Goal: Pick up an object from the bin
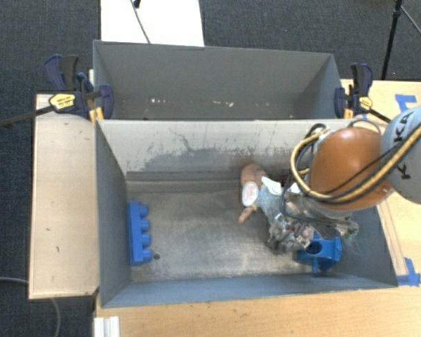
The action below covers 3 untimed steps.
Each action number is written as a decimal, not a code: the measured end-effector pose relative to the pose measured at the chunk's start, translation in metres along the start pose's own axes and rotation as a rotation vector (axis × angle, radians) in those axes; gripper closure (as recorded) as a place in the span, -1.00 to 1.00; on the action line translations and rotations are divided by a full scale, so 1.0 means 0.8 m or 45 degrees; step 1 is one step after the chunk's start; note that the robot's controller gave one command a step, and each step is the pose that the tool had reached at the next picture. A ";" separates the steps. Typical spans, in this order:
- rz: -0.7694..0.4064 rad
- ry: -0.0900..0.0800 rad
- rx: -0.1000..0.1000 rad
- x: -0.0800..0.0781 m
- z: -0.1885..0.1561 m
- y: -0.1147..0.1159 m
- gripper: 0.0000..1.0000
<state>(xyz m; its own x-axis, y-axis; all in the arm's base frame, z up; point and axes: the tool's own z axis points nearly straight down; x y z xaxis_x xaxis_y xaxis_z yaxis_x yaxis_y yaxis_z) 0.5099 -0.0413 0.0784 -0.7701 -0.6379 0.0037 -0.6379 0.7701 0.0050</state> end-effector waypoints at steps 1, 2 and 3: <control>0.002 0.000 0.000 0.000 0.000 0.000 1.00; -0.045 0.000 -0.002 0.004 -0.063 0.002 1.00; -0.086 -0.015 0.015 0.032 -0.088 -0.037 1.00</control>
Offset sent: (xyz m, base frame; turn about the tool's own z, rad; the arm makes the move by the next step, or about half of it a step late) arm -0.0072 -0.0061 0.1711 -0.0925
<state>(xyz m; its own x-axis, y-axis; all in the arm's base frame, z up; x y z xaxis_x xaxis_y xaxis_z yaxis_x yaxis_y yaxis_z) 0.5098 -0.0803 0.1488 -0.7253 -0.6884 -0.0083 -0.6883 0.7254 -0.0072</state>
